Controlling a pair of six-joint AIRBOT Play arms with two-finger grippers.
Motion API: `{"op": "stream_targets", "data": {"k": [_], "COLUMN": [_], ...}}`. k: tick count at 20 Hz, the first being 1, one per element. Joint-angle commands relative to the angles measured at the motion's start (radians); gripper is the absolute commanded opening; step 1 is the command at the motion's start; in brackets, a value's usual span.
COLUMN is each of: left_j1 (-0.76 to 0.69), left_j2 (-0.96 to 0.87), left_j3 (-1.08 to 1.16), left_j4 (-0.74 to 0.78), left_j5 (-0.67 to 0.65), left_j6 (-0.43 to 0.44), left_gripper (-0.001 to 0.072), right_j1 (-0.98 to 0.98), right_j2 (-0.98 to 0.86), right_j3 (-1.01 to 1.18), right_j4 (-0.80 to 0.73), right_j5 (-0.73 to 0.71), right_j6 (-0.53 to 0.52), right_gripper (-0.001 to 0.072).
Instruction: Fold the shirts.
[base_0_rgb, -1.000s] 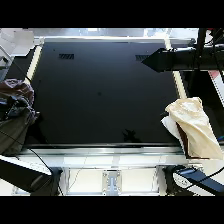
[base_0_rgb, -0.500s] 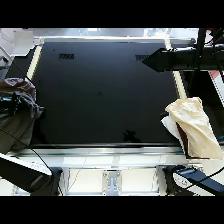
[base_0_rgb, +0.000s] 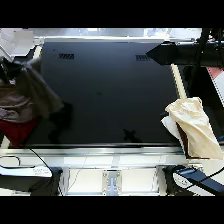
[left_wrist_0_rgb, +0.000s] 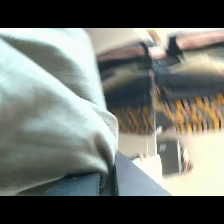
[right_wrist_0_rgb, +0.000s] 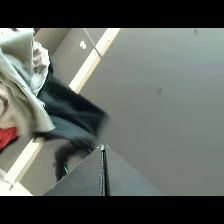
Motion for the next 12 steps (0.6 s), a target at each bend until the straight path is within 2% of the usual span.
{"op": "stream_targets", "data": {"k": [1, 7, 8, 9, 10, 11, 12], "left_j1": [-0.158, -0.524, -0.575, -0.613, -0.635, -0.639, -0.639], "left_j2": [0.160, 0.187, 0.180, 0.173, 0.166, 0.161, 0.154], "left_j3": [0.000, 0.000, 0.000, 0.000, 0.000, 0.000, 0.000], "left_j4": [-0.035, -0.034, -0.026, -0.008, 0.042, 0.119, 0.221], "left_j5": [-0.012, 0.014, 0.048, 0.074, 0.101, 0.118, 0.127], "left_j6": [0.013, 0.013, 0.014, 0.018, 0.073, 0.109, 0.109], "left_gripper": [0.0012, 0.0023, 0.0137, 0.0509, 0.0709, 0.0720, 0.0720], "right_j1": [-0.002, -0.002, -0.002, -0.002, -0.002, -0.002, -0.002], "right_j2": [0.001, 0.033, 0.037, 0.037, 0.037, 0.037, 0.037], "right_j3": [0.000, 0.023, 0.040, 0.065, 0.086, 0.101, 0.109], "right_j4": [-0.011, -0.195, -0.232, -0.269, -0.307, -0.349, -0.396], "right_j5": [-0.044, -0.035, -0.026, -0.006, 0.014, 0.040, 0.069], "right_j6": [-0.005, -0.007, -0.007, -0.008, -0.008, -0.008, -0.008], "right_gripper": [0.0015, 0.0029, 0.0030, 0.0037, 0.0132, 0.0285, 0.0400]}}
